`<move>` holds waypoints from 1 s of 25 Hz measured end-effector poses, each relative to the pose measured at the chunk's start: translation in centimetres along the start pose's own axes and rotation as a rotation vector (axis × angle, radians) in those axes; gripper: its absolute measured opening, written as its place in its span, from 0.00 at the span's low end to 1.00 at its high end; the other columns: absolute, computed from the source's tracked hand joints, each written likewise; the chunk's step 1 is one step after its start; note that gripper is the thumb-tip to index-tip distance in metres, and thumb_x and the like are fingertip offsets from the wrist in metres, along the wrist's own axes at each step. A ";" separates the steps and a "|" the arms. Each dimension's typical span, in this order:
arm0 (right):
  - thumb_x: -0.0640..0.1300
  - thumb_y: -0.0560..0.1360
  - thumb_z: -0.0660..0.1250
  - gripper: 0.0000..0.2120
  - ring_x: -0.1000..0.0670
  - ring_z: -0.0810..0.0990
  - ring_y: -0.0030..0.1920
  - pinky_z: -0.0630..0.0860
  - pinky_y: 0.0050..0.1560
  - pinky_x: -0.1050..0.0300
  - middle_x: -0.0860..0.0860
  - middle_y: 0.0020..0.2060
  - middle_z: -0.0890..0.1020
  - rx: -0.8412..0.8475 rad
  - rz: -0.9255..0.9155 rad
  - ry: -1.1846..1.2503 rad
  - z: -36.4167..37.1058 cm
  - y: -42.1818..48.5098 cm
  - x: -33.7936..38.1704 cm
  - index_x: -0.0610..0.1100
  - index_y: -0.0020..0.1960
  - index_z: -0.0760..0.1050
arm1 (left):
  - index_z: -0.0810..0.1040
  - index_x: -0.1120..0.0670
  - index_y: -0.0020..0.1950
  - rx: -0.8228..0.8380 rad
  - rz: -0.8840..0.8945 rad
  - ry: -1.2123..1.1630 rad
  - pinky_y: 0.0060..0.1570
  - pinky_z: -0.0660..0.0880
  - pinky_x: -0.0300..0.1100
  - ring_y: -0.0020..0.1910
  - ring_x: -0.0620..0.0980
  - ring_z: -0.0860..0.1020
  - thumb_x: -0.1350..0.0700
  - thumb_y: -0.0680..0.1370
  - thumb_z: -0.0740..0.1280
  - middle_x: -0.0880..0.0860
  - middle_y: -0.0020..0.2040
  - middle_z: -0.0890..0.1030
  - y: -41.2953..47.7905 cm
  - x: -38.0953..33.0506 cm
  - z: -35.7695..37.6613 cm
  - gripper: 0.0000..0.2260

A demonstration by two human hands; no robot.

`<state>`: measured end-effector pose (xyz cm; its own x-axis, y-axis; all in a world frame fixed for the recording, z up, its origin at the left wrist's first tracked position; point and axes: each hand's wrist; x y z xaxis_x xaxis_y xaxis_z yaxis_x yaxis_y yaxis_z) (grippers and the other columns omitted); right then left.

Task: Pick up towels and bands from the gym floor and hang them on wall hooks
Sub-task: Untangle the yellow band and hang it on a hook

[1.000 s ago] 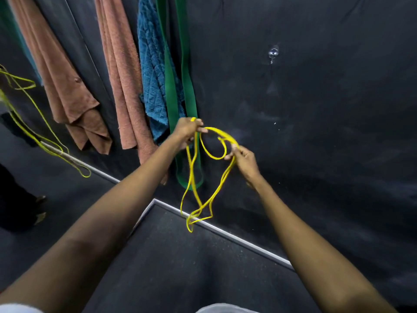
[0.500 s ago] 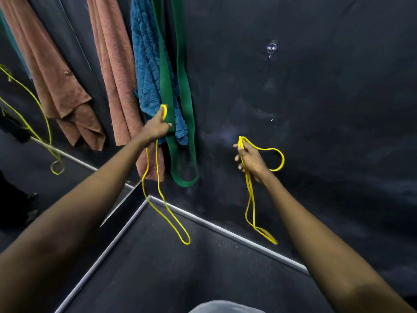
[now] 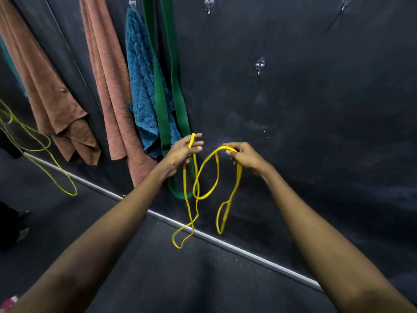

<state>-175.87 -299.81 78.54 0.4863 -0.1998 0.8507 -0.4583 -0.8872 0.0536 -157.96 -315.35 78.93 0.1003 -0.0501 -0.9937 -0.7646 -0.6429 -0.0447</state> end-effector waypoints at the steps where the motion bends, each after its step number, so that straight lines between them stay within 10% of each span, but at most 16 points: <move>1: 0.37 0.80 0.64 0.13 0.56 0.74 0.29 0.74 0.34 0.62 0.51 0.33 0.76 0.028 -0.034 -0.010 0.2 0.2 0.8 0.43 0.64 0.76 | 0.68 0.49 0.73 0.044 0.049 0.062 0.21 0.66 0.33 0.31 0.40 0.75 0.63 0.75 0.71 0.51 0.63 0.79 0.2 -0.5 1.2 0.28; 6: 0.33 0.76 0.70 0.18 0.48 0.80 0.33 0.79 0.36 0.54 0.47 0.37 0.79 -0.082 -0.074 0.189 0.2 -0.1 2.4 0.44 0.51 0.59 | 0.56 0.56 0.78 0.109 0.012 0.215 0.21 0.65 0.33 0.24 0.41 0.68 0.60 0.75 0.73 0.50 0.43 0.84 1.2 -2.1 3.4 0.37; 13: 0.42 0.76 0.71 0.08 0.55 0.80 0.31 0.76 0.36 0.62 0.45 0.36 0.82 0.100 0.110 0.163 -0.2 -2.2 -1.5 0.44 0.43 0.73 | 0.69 0.59 0.67 -0.150 0.121 0.094 0.31 0.68 0.36 0.24 0.38 0.73 0.64 0.72 0.74 0.45 0.29 0.81 2.6 -2.8 1.2 0.26; 17: 0.43 0.80 0.67 0.08 0.56 0.78 0.30 0.75 0.36 0.64 0.50 0.31 0.80 0.322 0.203 0.142 -0.1 -4.2 -3.4 0.43 0.43 0.77 | 0.70 0.55 0.65 -0.359 0.145 0.098 0.38 0.72 0.40 0.32 0.42 0.76 0.61 0.74 0.73 0.46 0.36 0.81 2.5 -2.4 -1.0 0.22; 20: 0.45 0.81 0.64 0.09 0.53 0.73 0.29 0.76 0.34 0.57 0.50 0.30 0.73 0.004 0.141 0.210 -0.2 -3.6 -3.8 0.44 0.45 0.79 | 0.71 0.58 0.65 -0.381 0.014 0.086 0.25 0.70 0.36 0.25 0.45 0.73 0.62 0.76 0.69 0.53 0.44 0.81 2.1 -1.7 -2.2 0.18; 25: 0.47 0.77 0.69 0.06 0.56 0.76 0.41 0.73 0.46 0.58 0.55 0.40 0.80 -0.038 -0.129 -0.170 -0.6 -1.3 0.4 0.47 0.52 0.80 | 0.72 0.57 0.68 -0.065 0.066 0.112 0.21 0.66 0.32 0.26 0.38 0.75 0.65 0.77 0.67 0.56 0.57 0.82 -0.2 -1.4 0.8 0.20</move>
<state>-175.52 -298.45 79.17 0.6600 -0.1555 0.7350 -0.4098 -0.8945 0.1787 -158.43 -314.53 80.22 0.1240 -0.1763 -0.9765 -0.7297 -0.6830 0.0307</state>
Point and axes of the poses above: each hand's wrist, its own y-axis towards the middle knuckle, its own z-axis out of the palm, x = y × z
